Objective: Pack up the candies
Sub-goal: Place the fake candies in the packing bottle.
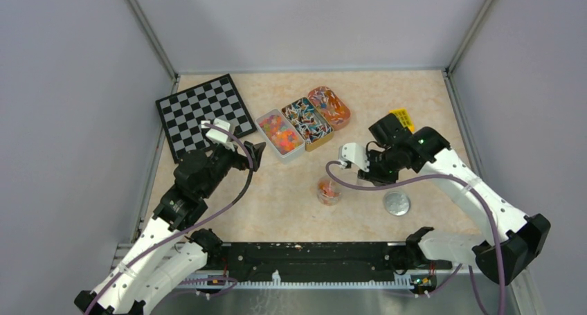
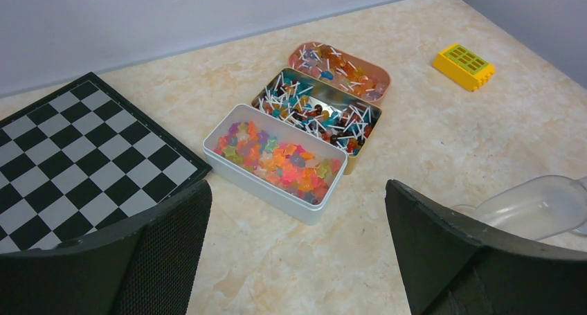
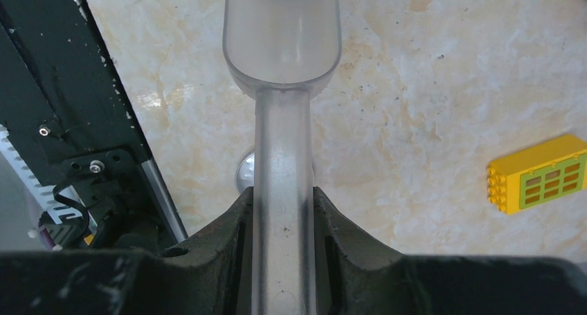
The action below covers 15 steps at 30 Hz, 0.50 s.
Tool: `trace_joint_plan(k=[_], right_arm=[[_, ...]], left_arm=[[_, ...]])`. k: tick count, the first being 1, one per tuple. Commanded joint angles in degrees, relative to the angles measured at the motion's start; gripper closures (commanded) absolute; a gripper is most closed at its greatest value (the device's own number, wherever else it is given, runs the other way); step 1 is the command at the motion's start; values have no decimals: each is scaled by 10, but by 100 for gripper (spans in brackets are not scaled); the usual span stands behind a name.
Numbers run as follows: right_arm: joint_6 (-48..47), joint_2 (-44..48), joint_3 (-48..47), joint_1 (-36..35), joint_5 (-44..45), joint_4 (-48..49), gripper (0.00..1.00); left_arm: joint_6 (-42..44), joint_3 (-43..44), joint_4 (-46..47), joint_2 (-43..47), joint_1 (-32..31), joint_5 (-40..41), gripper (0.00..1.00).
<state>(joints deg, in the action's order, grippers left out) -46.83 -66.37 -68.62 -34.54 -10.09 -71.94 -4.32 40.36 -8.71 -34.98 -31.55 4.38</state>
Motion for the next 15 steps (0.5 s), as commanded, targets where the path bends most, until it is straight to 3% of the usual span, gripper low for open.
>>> trace_joint_plan(k=[1,15], right_arm=[[26,-9,-1,-21,32,24,100],[38,-16,-34,-30,51,40,100]], left_arm=[[5,-2,19,5,-2,3,1],[5,-2,19,11,-1,5,1]])
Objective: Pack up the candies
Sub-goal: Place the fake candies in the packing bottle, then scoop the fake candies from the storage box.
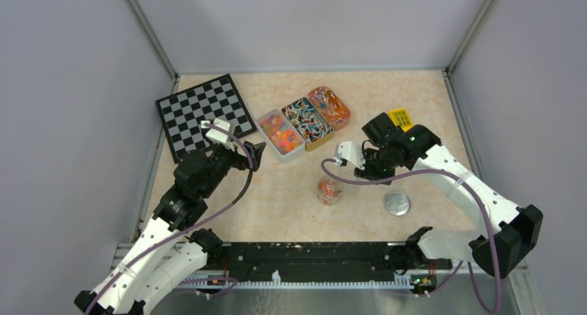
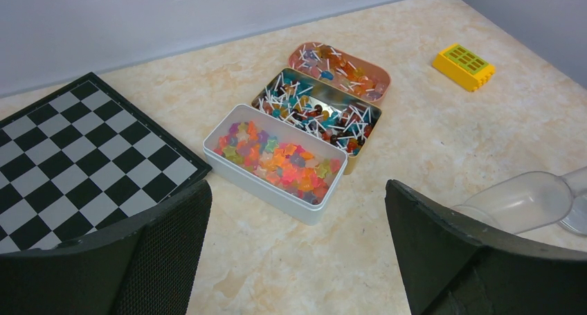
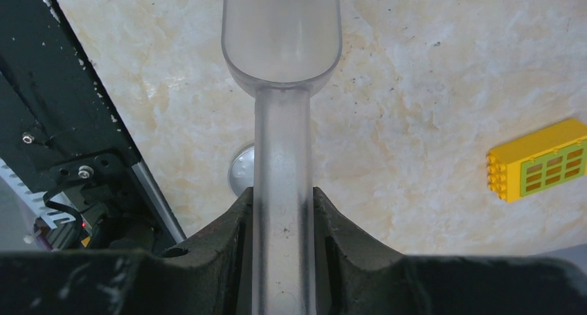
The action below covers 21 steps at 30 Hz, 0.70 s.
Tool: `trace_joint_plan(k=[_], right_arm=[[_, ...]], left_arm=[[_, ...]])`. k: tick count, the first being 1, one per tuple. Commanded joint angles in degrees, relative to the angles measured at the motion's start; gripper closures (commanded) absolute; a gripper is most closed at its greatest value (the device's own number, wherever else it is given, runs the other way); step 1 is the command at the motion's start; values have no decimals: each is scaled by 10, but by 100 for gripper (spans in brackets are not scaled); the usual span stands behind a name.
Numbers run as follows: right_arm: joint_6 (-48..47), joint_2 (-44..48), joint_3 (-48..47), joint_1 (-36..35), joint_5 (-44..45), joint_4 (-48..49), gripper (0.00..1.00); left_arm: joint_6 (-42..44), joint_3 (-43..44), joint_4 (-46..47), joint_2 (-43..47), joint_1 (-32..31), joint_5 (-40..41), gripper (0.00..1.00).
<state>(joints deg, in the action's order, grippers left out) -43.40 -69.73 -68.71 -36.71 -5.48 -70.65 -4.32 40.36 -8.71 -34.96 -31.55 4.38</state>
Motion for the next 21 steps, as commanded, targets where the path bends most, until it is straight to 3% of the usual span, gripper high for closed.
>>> trace_joint_plan(k=[1,6,13,21], right_arm=[[1,24,-37,-8,-2,36,100],[32,11,-89,-7,-22,76,100],[128,-99,-196,6,62,86,100],[241,-273,-375,47,110,7,100]], left_arm=[[5,-2,19,10,-1,4,1],[5,-2,19,12,-2,2,1],[5,-3,19,16,-2,3,1],[3,-2,19,18,-2,1,1]])
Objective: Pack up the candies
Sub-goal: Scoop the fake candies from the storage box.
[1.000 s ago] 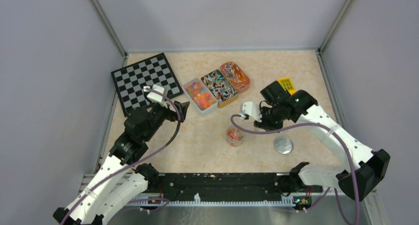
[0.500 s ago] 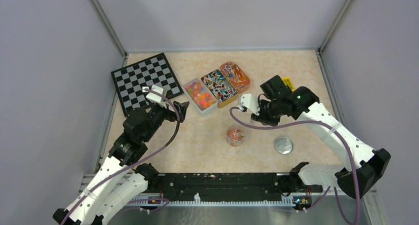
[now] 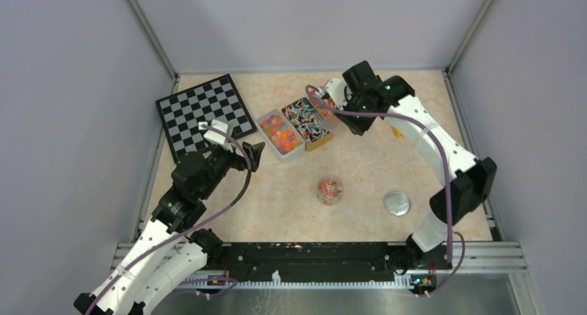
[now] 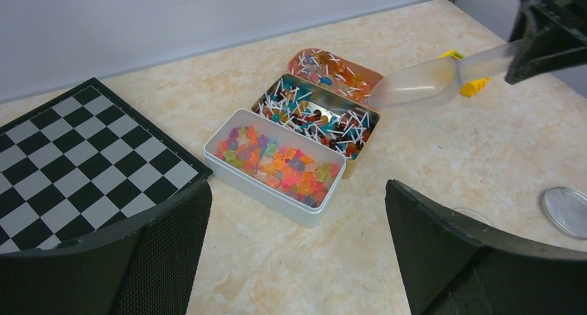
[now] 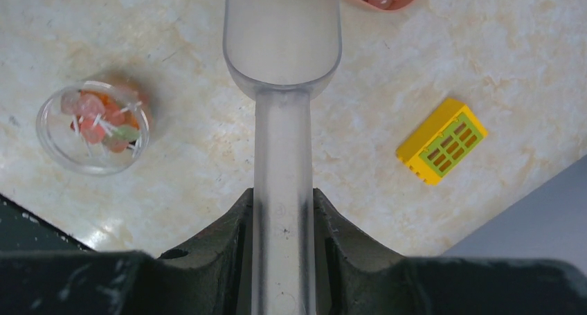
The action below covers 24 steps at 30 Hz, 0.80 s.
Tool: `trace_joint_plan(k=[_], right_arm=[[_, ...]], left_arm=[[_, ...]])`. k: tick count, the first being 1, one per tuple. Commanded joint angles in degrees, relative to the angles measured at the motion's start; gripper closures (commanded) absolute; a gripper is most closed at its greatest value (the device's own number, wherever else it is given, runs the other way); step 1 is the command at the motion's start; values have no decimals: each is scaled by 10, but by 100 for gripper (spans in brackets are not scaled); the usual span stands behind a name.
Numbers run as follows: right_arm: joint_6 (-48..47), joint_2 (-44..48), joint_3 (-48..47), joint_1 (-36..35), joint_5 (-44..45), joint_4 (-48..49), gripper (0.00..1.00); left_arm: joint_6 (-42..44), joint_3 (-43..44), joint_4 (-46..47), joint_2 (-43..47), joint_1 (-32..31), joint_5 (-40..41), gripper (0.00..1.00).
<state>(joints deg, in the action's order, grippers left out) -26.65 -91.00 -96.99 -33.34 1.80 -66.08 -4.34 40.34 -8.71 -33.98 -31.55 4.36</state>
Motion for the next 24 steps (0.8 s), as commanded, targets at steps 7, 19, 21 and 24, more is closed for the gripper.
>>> trace_joint_plan(k=[7,19,21,24], right_arm=[[114,-165,-191,14,47,-94,100],[141,-272,-278,10,13,-106,100],[144,-286,-292,8,18,-108,100],[151,-303,-305,5,20,-107,100]], left_arm=[[4,-3,18,11,-3,5,1],[3,-1,16,17,-3,13,1],[3,-2,16,17,-3,14,1],[4,-1,16,16,-3,12,1]])
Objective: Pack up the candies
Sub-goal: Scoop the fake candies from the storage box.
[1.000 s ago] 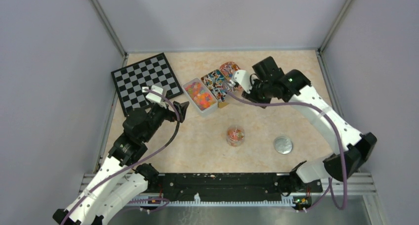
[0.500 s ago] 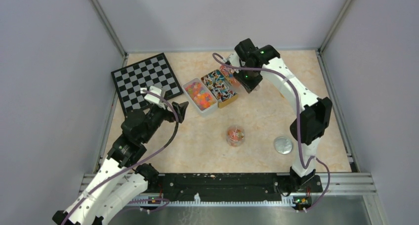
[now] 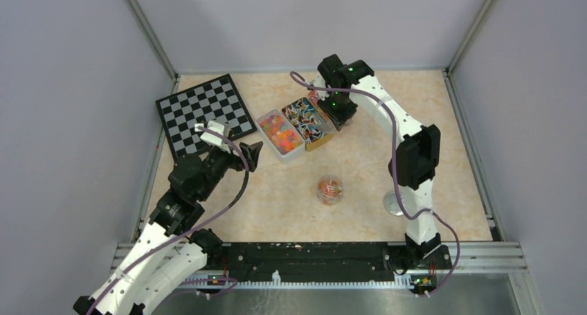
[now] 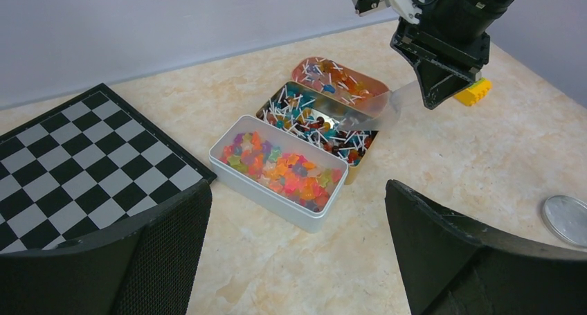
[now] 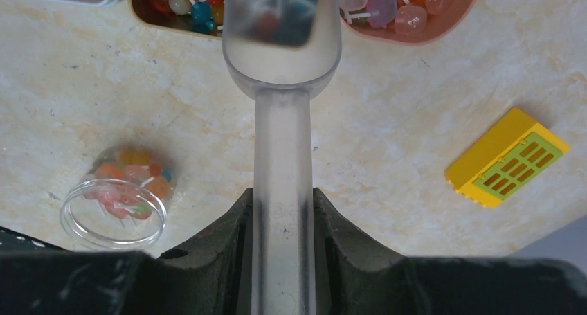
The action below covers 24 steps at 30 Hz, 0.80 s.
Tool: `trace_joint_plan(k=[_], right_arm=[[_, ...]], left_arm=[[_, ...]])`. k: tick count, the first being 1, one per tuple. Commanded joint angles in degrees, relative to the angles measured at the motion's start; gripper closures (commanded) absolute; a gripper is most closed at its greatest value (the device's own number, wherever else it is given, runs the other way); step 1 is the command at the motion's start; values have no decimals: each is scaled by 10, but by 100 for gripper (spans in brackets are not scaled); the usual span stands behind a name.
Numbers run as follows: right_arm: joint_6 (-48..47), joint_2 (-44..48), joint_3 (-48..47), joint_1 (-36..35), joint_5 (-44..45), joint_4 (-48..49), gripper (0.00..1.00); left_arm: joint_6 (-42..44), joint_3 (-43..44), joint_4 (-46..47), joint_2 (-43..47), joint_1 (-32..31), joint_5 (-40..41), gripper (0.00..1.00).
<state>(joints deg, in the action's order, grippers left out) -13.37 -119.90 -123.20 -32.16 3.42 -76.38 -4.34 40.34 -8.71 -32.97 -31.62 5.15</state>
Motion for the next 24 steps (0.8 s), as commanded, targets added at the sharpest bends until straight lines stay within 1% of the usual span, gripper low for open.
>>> trace_joint_plan(k=[1,8,13,17,24], right_arm=[[19,-20,-45,-7,4,-4,100],[20,-54,-62,-9,7,3,100],[16,-58,-52,-8,4,38,100],[13,-49,-16,-9,6,79,100],[20,-3,91,-8,3,181,100]], left_arm=[[3,-1,16,5,-3,4,1],[3,-1,16,3,-3,1,1],[4,-1,15,4,-3,4,1],[5,-1,16,6,-4,6,1],[6,-2,15,7,-4,7,1]])
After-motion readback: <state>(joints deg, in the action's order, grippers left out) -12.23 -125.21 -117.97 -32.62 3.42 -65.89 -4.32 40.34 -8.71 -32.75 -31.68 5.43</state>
